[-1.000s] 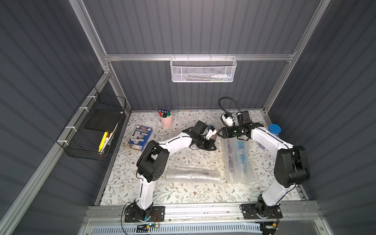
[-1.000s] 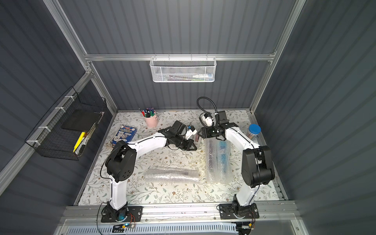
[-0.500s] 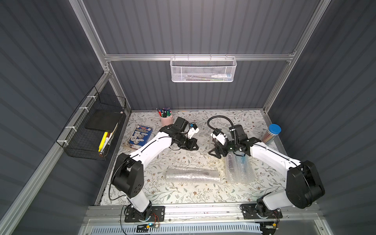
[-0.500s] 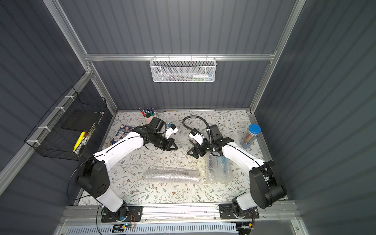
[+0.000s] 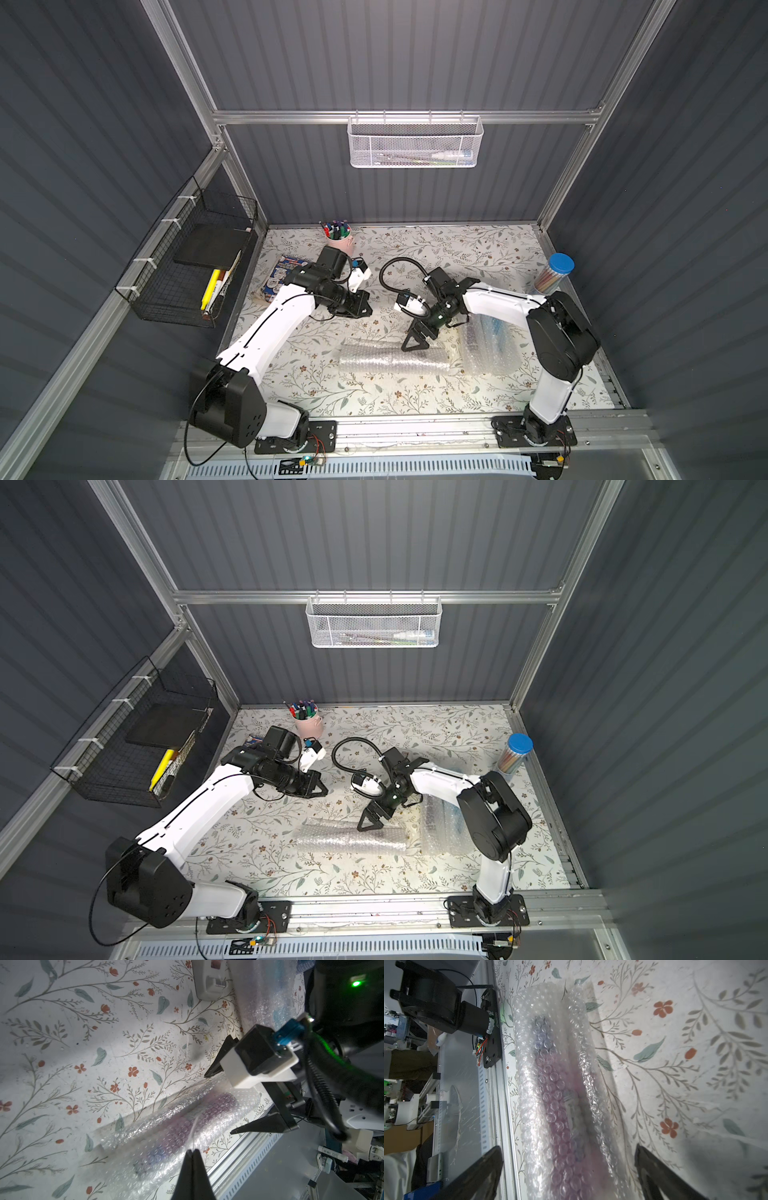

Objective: Wrap wine bottles in bubble wrap
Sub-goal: Adjust the bubble wrap on the bubble wrap.

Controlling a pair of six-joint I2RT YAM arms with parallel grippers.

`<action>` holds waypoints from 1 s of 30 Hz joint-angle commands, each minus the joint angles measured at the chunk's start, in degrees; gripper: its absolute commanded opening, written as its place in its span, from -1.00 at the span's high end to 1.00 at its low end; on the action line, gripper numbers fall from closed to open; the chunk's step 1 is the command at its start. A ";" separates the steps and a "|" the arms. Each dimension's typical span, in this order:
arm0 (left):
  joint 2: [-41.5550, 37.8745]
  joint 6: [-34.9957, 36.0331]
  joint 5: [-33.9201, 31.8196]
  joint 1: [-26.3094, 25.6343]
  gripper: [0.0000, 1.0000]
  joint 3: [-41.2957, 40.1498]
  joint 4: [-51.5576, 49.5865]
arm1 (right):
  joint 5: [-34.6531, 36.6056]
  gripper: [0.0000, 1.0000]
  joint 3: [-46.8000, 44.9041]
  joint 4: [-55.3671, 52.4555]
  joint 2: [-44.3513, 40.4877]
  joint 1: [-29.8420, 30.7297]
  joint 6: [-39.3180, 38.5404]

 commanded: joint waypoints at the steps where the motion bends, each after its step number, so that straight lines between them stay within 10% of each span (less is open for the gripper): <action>1: -0.83 1.47 -0.17 0.64 1.00 -1.11 -2.13 | -4.12 -0.98 3.75 -5.96 4.33 0.20 -1.61; 15: 0.43 2.09 0.26 1.30 1.00 -2.01 -1.72 | -12.54 -0.98 11.08 -12.50 15.62 1.53 -4.00; 30: 2.24 2.70 0.77 1.47 1.00 -2.52 -1.71 | -7.82 -0.96 2.80 -2.56 7.39 5.47 -3.99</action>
